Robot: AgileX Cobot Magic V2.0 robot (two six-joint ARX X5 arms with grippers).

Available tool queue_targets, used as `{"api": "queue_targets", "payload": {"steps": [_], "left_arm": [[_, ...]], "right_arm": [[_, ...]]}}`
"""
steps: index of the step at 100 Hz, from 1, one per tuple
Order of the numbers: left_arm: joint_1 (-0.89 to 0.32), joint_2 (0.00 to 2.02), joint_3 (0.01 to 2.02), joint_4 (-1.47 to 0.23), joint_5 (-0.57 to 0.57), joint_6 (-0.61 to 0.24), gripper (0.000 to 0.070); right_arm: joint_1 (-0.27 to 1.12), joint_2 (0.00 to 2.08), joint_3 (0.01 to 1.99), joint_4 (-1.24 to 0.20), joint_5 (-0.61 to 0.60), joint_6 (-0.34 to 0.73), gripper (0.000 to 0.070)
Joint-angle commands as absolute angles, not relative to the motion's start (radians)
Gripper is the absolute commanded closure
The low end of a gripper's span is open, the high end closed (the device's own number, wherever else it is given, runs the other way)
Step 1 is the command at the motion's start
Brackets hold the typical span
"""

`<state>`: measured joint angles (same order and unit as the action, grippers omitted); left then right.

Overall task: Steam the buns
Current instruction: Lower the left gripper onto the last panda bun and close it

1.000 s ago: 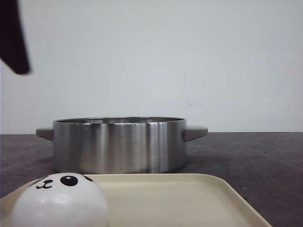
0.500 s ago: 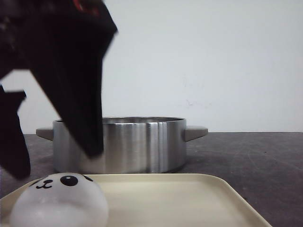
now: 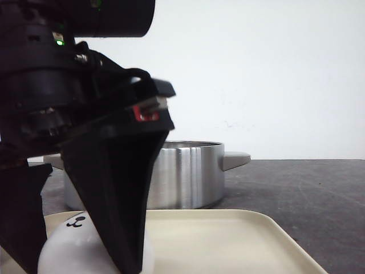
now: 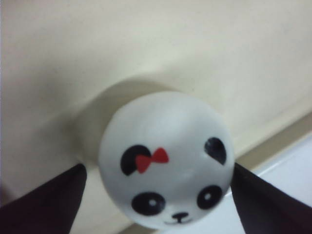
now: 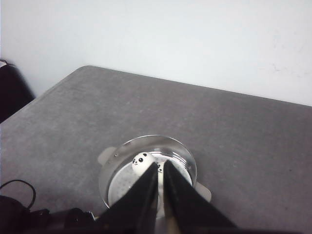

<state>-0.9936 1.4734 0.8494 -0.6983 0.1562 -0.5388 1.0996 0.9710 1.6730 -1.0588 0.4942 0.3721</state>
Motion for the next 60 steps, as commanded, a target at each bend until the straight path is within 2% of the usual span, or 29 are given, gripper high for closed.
{"api": "queue_targets", "payload": {"steps": [1, 5, 13, 16, 39, 60], "left_arm": [[-1.006, 1.496, 0.861, -0.69, 0.15, -0.54, 0.0215], [-1.006, 1.498, 0.861, -0.69, 0.149, -0.538, 0.0328], [-1.006, 1.497, 0.861, -0.686, 0.141, -0.516, 0.0621], [-1.006, 1.497, 0.861, -0.686, 0.134, -0.509, 0.07], [-1.007, 1.465, 0.864, -0.683, 0.098, -0.499, 0.07], [-1.01, 1.288, 0.955, -0.687, 0.104, -0.498, 0.07]], "right_arm": [[1.113, 0.979, 1.69, -1.06, 0.499, 0.385, 0.0688], [1.113, 0.979, 1.69, -1.064, 0.499, 0.385, 0.0688], [1.113, 0.979, 1.69, -1.069, 0.499, 0.385, 0.0688], [1.113, 0.979, 1.69, -1.071, 0.499, 0.386, 0.0688], [1.113, 0.979, 1.689, -1.088, 0.499, 0.386, 0.0688], [1.113, 0.979, 1.689, -1.102, 0.499, 0.386, 0.0688]]}}
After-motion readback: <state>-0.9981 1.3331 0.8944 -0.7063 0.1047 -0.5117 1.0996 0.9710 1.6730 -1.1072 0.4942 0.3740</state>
